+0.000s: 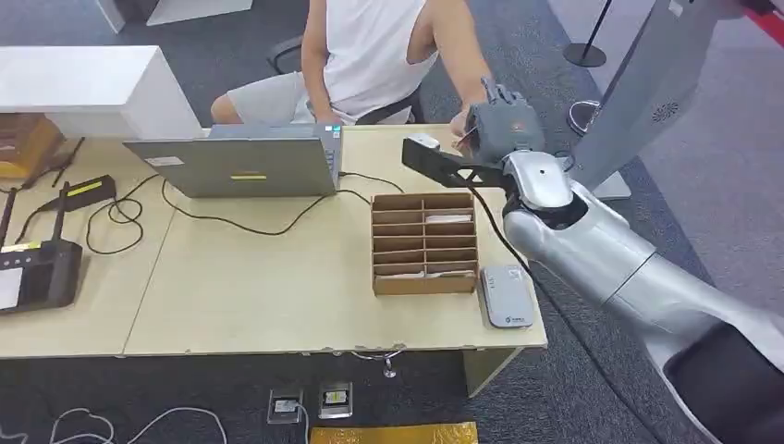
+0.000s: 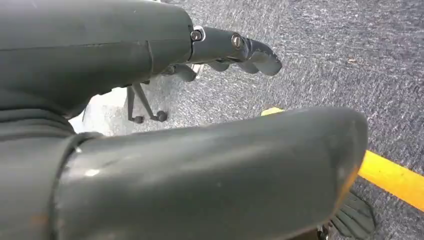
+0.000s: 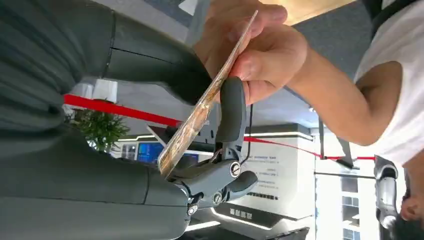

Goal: Pass the card to the sensor for recognition and then transmit it.

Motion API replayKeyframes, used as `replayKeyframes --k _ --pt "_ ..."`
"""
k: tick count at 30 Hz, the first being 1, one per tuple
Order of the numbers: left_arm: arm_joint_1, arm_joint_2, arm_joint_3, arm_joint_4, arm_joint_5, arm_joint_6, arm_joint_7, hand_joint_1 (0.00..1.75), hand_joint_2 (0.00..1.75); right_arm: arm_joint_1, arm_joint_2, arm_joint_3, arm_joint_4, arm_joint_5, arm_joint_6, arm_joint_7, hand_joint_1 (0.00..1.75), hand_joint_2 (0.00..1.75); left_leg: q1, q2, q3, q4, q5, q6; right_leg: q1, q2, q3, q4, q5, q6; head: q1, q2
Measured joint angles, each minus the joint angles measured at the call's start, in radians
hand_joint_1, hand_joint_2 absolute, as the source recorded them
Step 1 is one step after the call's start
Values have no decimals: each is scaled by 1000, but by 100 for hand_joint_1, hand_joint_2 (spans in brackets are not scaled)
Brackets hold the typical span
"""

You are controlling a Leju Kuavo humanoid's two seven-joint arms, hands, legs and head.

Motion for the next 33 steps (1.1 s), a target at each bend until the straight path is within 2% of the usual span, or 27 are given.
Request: replayKeyframes --k 1,2,8,14,18,23,25,28,30,33 --pt "0 0 0 0 0 0 0 0 0 0 1 3 7 0 0 4 16 175 0 0 0 0 0 0 0 0 0 0 0 0 0 0" --pt "0 -1 0 0 0 -1 0 0 0 0 1 5 12 0 0 8 0 175 0 0 0 0 0 0 0 0 0 0 0 0 0 0" --pt "-5 -2 0 0 0 -2 6 0 0 1 0 15 52 -11 -28 39 0 175 0 0 0 0 0 0 0 0 -1 0 0 0 0 0" --pt "-5 0 -1 0 0 -3 16 0 0 13 -12 13 70 -35 -140 32 0 175 0 1 0 0 0 0 0 1 -1 0 0 0 0 0" --pt "-3 1 -1 0 0 -3 16 0 0 29 -27 -5 53 -70 -258 9 0 175 0 1 0 0 0 0 0 1 -1 0 0 0 0 0" --pt "4 8 -1 0 0 -2 14 0 0 73 -67 -54 -63 -112 -388 -19 0 175 0 1 0 0 0 0 0 1 -1 0 0 0 0 0" --pt "8 11 -1 0 0 -2 11 0 0 108 -89 -78 -136 -151 -430 -67 0 175 0 1 1 0 0 0 0 1 0 0 0 0 0 0" --pt "9 14 0 0 0 -2 4 0 0 219 -117 -122 -284 -232 -430 -202 0 175 1 1 2 0 -1 0 1 1 0 0 0 0 0 0" --pt "10 16 0 0 0 -2 2 0 0 303 -141 -138 -401 -230 -420 -219 0 175 1 1 1 0 -1 0 1 1 0 0 0 0 0 0" --pt "11 17 0 0 0 -2 -3 0 0 372 -171 -160 -528 -222 -332 -249 0 175 1 1 2 0 -1 -1 2 1 -1 -1 0 -1 0 0"
